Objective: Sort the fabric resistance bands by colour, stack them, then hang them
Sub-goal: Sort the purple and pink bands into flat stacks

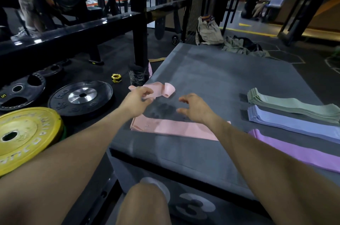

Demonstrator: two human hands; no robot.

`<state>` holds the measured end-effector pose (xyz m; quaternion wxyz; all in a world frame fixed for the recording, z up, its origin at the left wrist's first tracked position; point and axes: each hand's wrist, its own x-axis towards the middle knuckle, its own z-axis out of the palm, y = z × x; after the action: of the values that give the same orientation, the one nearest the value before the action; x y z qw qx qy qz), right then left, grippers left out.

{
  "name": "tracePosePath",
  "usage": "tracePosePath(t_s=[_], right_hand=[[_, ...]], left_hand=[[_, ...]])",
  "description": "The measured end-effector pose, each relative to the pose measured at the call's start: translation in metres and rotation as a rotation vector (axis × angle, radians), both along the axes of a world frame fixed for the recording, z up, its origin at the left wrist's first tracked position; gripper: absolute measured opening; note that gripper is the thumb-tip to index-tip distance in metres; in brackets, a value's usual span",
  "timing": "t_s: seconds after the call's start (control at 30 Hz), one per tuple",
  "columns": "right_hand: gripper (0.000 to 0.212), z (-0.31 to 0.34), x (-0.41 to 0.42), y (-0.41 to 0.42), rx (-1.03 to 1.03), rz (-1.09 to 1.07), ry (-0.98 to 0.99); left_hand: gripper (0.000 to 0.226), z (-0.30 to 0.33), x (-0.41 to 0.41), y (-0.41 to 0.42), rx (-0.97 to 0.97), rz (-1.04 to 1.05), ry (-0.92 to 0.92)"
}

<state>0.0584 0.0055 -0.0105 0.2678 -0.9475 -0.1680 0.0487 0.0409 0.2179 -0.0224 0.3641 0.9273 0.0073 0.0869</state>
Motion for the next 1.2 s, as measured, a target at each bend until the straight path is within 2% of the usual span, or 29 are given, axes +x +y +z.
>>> tracePosePath(t_s=[0.17,0.43,0.5,0.57,0.7,0.9,1.07,1.2], right_hand=[[0.048,0.000,0.044,0.008,0.006,-0.029,-0.009],[0.050,-0.026,0.088,0.007,-0.085,-0.004,-0.015],[0.050,-0.029,0.092,0.003,-0.088,0.008,-0.010],[0.050,-0.030,0.094,-0.002,-0.078,0.011,-0.013],[0.046,-0.016,0.090,-0.015,-0.021,-0.023,-0.021],[0.041,0.037,0.069,-0.027,0.160,-0.093,-0.096],[0.038,0.101,0.046,-0.033,0.524,-0.191,-0.118],[0.032,0.148,0.016,-0.039,0.595,-0.094,-0.171]], left_hand=[[0.038,-0.001,0.041,-0.020,0.023,-0.033,0.007],[0.064,-0.027,0.092,-0.052,0.166,0.018,0.055],[0.051,-0.034,0.097,-0.055,0.203,0.007,0.046],[0.026,-0.038,0.101,-0.054,0.194,0.008,0.011],[0.013,-0.017,0.097,-0.060,0.060,0.042,-0.042],[0.038,0.052,0.081,-0.071,-0.368,0.013,-0.088],[0.038,0.129,0.048,-0.089,-0.465,-0.100,-0.183],[0.034,0.177,0.021,-0.102,-0.570,-0.190,-0.242]])
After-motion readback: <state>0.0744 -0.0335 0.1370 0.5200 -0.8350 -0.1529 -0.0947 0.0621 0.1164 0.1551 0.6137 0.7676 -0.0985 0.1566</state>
